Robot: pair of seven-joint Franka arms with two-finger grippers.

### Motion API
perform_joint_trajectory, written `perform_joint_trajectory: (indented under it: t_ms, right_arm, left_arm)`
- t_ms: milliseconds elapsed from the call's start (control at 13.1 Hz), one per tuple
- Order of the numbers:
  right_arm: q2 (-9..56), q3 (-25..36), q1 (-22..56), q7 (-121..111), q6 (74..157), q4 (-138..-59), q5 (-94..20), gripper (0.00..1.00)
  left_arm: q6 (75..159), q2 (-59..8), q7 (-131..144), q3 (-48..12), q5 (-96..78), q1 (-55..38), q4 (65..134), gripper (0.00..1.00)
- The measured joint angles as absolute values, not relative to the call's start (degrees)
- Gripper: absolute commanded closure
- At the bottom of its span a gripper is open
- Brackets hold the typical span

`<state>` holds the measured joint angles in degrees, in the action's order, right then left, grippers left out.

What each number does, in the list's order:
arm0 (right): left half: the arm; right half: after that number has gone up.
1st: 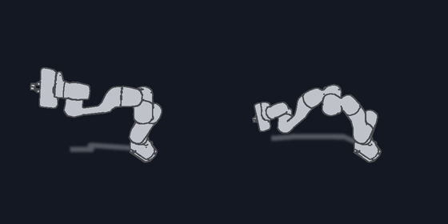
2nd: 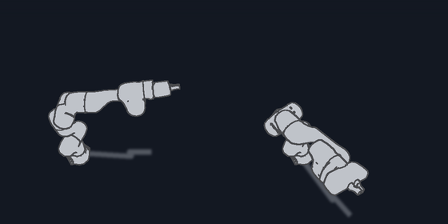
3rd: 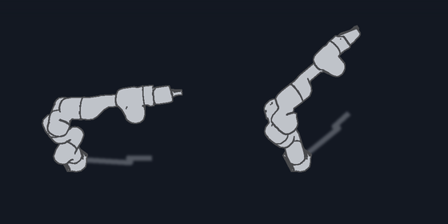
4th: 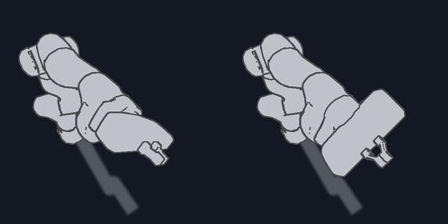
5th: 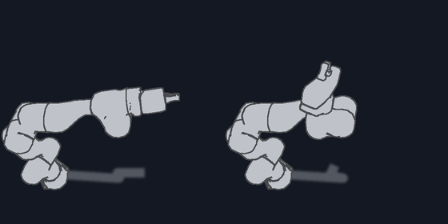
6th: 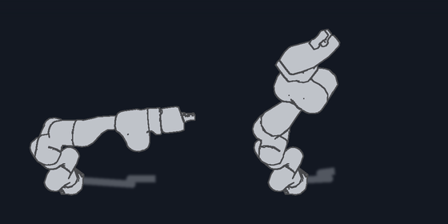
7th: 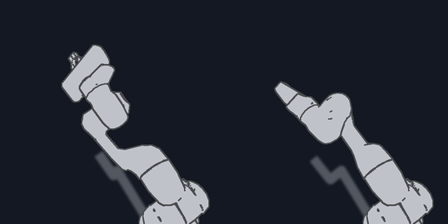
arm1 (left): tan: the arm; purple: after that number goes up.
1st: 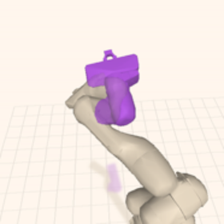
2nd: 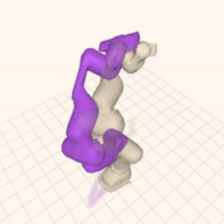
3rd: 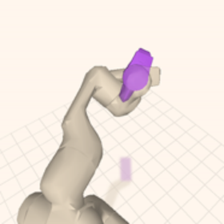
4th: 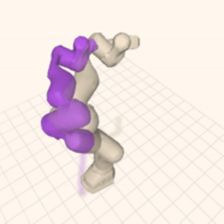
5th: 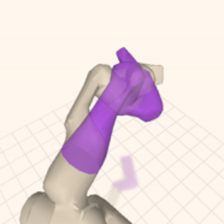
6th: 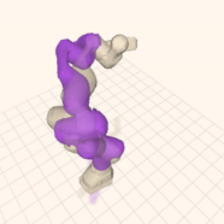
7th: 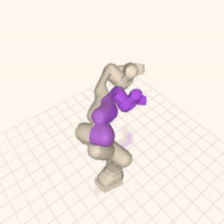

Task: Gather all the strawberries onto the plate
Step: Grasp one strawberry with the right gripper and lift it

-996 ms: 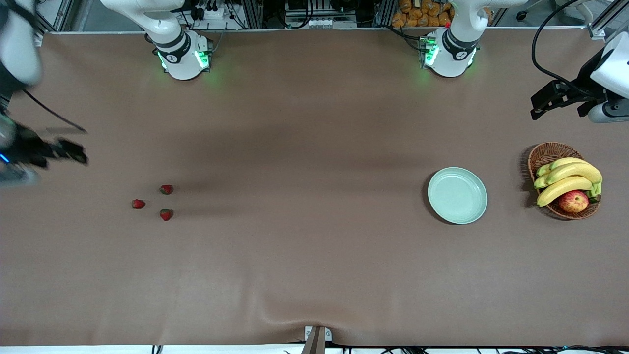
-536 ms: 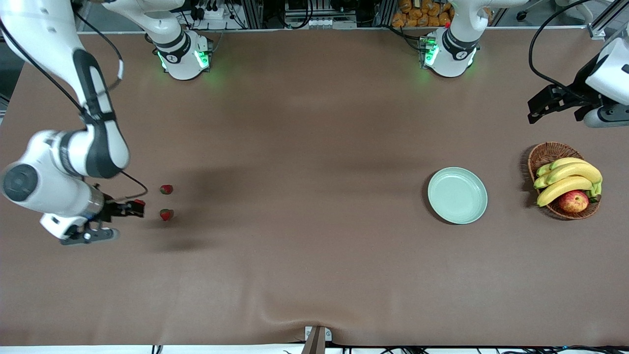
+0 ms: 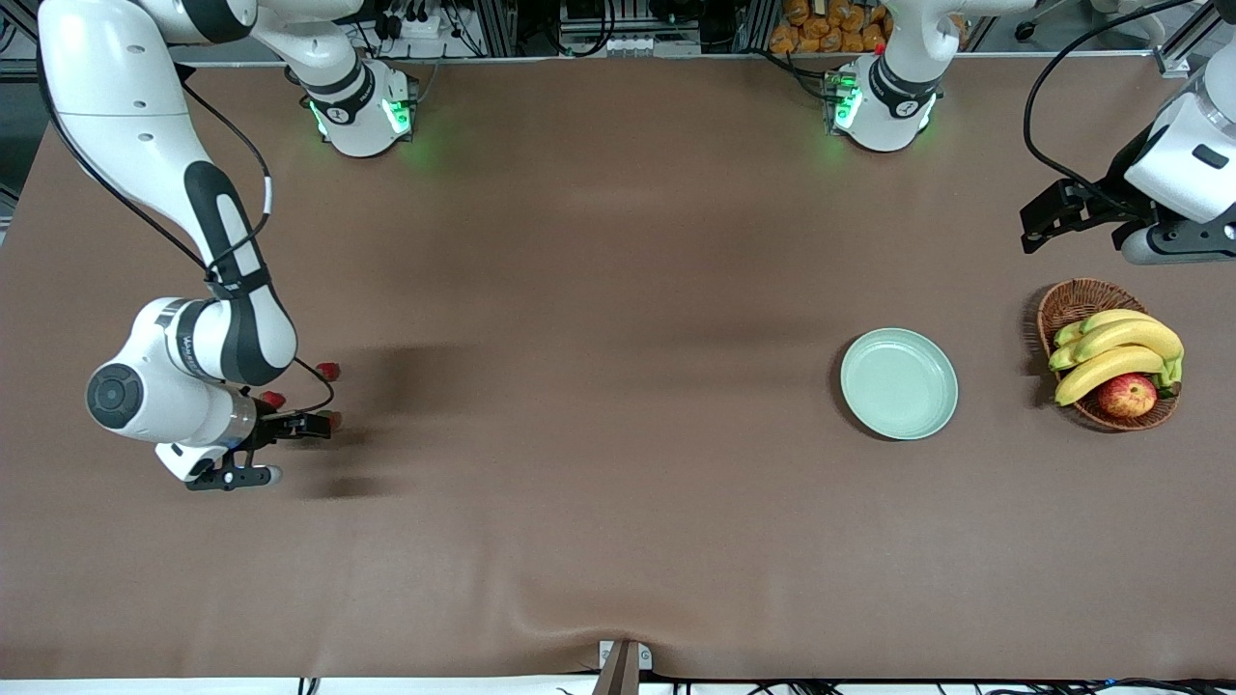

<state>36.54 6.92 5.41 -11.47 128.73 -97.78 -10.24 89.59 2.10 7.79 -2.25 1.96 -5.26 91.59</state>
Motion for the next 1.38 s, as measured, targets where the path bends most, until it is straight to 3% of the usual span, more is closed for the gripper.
perform_joint_trajectory:
  t_ms: [383,536,843,920,996,1149,1379]
  right_arm:
    - [38.52,6.95,6.36,-11.35,128.61,-98.39,-10.50,0.11]
    - [38.76,7.05,6.36,-11.34,128.47,-98.84,-10.54,0.22]
    - [38.93,7.14,6.36,-11.33,128.09,-99.14,-10.60,0.70]
    - [38.98,7.13,6.36,-11.34,128.10,-99.29,-10.60,0.88]
    - [39.01,7.13,6.36,-11.35,128.11,-99.39,-10.60,0.94]
    - [38.99,7.14,6.36,-11.36,128.13,-99.39,-10.60,1.00]
    - [38.85,6.85,6.72,-11.41,128.76,-98.14,-10.64,1.00]
  left_arm:
    - [90.57,1.38,7.79,-2.48,1.46,-5.43,91.59,0.00]
    - [90.81,0.99,7.79,-2.55,1.46,-5.49,91.60,0.00]
    - [90.96,0.74,7.79,-2.55,1.46,-5.48,91.57,0.00]
    - [90.96,0.74,7.79,-2.55,1.46,-5.48,91.56,0.00]
    - [90.96,0.74,7.79,-2.56,1.46,-5.48,91.56,0.00]
    - [90.96,0.74,7.79,-2.77,1.46,-5.48,91.56,0.00]
    - [90.96,0.74,7.79,-2.94,1.46,-5.42,91.55,0.00]
